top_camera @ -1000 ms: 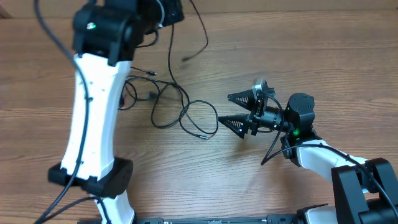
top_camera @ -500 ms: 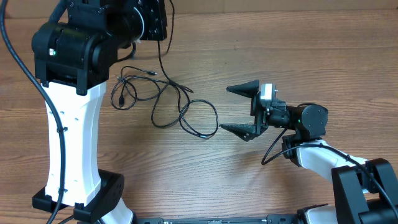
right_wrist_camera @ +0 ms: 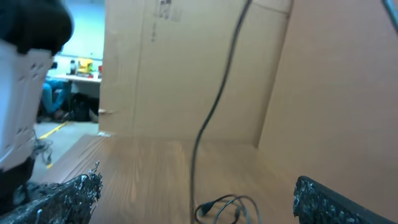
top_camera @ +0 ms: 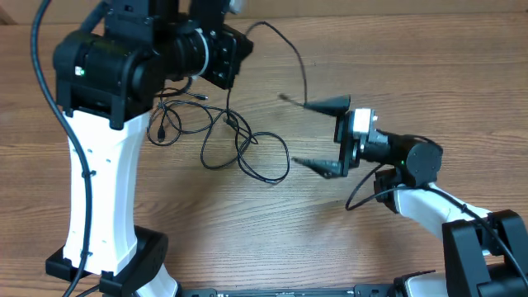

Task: Untangle cables

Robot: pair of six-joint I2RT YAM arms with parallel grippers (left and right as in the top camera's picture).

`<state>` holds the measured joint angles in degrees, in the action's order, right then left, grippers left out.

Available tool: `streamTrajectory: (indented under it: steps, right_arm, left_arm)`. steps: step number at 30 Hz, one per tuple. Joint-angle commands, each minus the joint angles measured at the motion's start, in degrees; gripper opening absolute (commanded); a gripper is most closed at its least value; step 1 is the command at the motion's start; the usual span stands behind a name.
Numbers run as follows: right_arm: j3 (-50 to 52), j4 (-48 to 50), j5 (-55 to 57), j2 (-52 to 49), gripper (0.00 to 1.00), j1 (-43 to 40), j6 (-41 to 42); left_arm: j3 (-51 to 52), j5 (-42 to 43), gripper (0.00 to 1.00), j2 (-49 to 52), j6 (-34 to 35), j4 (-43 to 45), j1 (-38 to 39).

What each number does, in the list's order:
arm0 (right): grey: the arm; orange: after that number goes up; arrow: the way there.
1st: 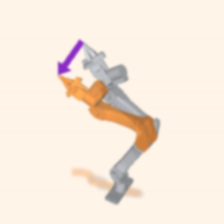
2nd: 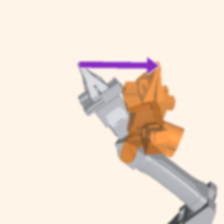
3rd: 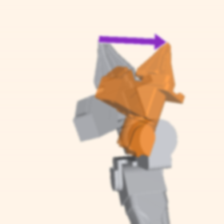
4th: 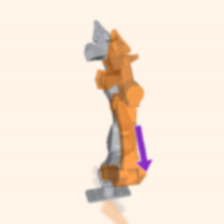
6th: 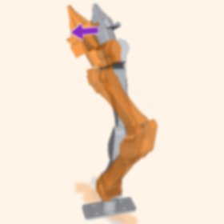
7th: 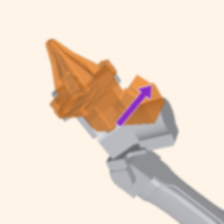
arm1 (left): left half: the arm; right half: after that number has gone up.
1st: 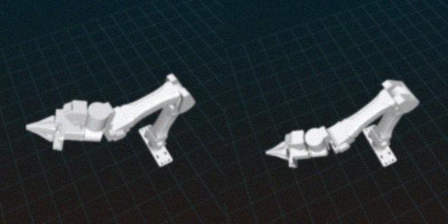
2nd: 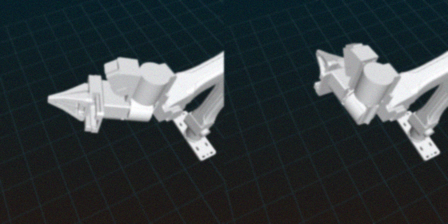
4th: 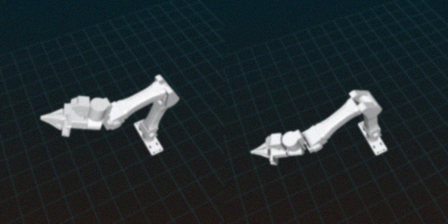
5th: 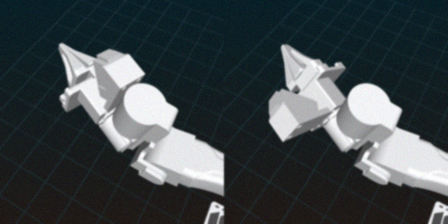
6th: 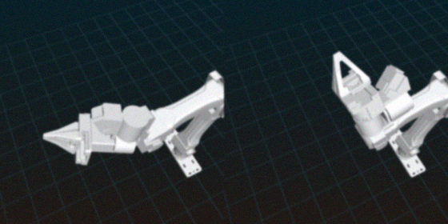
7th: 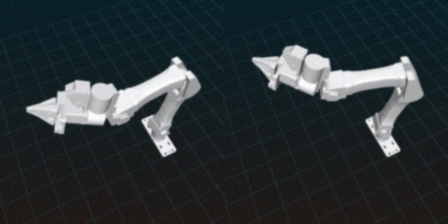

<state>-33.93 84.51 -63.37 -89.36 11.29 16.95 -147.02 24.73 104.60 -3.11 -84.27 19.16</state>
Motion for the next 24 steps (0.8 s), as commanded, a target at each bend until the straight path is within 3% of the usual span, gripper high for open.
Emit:
streamTrajectory:
  steps: [1, 7, 14, 24]
  right_arm:
    - [-3.9, -3.2, 3.6, 0.5, 1.0, -0.1, 4.4]
    - [-11.0, -14.3, 2.8, 0.5, 1.0, -0.1, 5.7]
    - [-18.1, -18.6, 2.6, 0.5, 1.0, -0.1, 5.3]
    - [-27.2, -30.9, 1.6, 0.5, 1.0, -0.1, -2.5]
  left_arm:
    - [0.4, 1.2, 0.04, 0.9, -3.4, 0.3, 1.2]
    - [0.4, -0.5, 0.04, 1.4, -3.3, 0.2, 1.2]
    - [0.4, -1.8, 0.04, 3.1, -2.3, 0.0, 1.4]
    - [0.4, -0.6, 0.04, 5.3, -2.2, 0.5, 4.8]
